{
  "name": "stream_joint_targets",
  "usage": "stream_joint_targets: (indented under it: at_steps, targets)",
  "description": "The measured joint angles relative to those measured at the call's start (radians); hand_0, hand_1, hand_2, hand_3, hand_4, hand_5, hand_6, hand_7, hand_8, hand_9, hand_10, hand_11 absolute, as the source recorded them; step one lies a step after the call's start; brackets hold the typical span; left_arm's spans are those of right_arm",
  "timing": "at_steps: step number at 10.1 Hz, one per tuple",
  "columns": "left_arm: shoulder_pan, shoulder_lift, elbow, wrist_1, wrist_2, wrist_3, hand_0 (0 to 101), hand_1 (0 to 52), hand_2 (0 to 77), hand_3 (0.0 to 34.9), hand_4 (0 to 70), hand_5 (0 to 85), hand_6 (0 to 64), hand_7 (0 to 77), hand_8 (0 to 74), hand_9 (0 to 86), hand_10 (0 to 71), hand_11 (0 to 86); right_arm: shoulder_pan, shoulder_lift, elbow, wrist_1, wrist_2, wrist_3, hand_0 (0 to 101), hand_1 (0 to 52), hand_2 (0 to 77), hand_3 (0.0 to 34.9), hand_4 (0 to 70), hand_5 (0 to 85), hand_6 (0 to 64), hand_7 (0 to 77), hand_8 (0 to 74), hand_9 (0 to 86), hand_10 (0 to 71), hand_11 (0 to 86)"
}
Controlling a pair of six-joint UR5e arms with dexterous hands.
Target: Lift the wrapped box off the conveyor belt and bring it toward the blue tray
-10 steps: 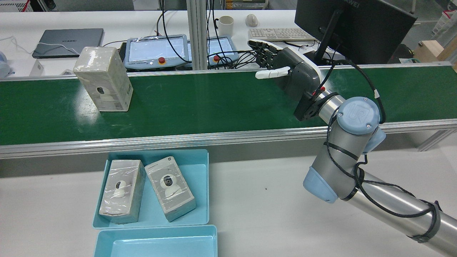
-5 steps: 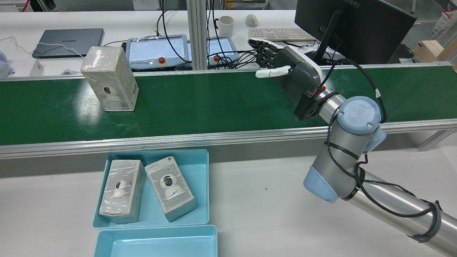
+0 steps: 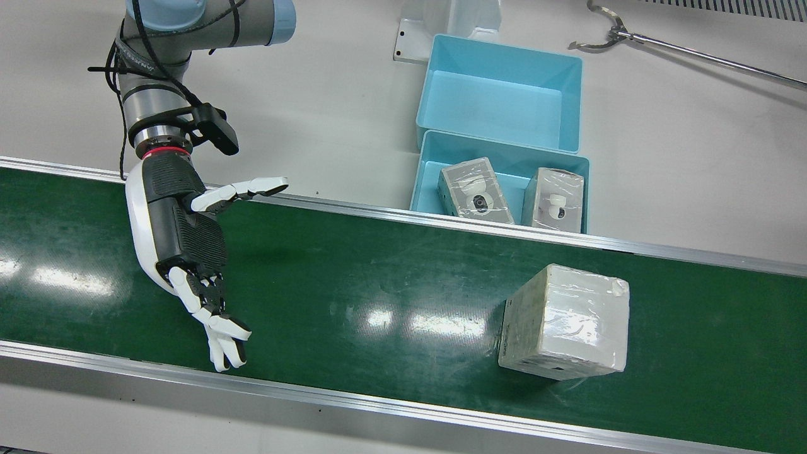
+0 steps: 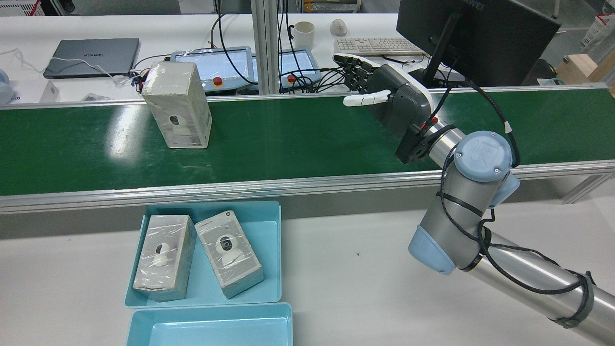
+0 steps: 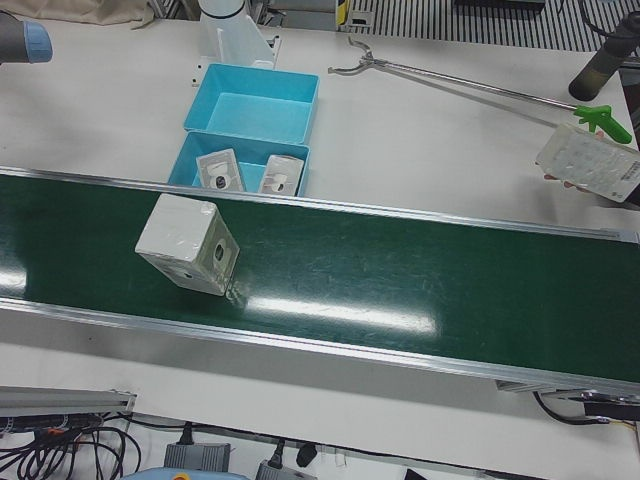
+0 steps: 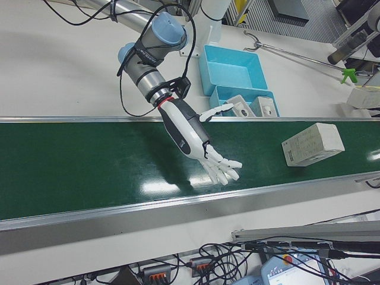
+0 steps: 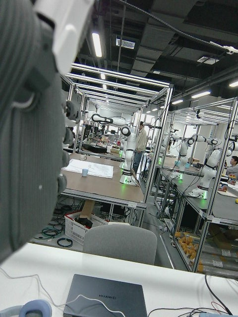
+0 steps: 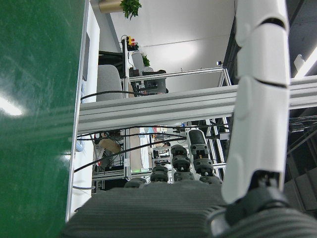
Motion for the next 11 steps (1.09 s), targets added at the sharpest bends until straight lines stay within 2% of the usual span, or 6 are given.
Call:
stream_joint_targets:
  at_steps: [7,8,11]
  targets:
    - [0.000,0.000,0.000,0.000,0.000,0.000,0,0.0,0.5,0.0,0.0,1.1,0.5,0.5,0.5,0.0,0.5,0.5,0.002,0.000,0.001,0.000,0.000,0.001,47,13.6,9.8,0.0,8.7,20.2,2.7,2.2,2.2,4.9,0.0,1.1]
    - [0.000,0.000,0.000,0.000,0.000,0.000,0,0.0,1.1,0.0,0.0,1.1,0.5,0.5,0.5,0.0,0.5,0.5,0.002,-0.001,-0.004,0.000,-0.001,-0.002,47,13.6,9.8,0.0,8.7,18.0,2.7,2.2,2.2,4.9,0.0,0.5]
    - [0.000,0.000,0.000,0.000,0.000,0.000,0,0.0,1.1,0.0,0.0,1.1,0.5,0.5,0.5,0.0,0.0,0.5,-0.003,-0.012,-0.023,0.000,-0.001,-0.019,47,13.6,9.8,0.0,8.7,19.6,2.7,2.2,2.2,4.9,0.0,0.5]
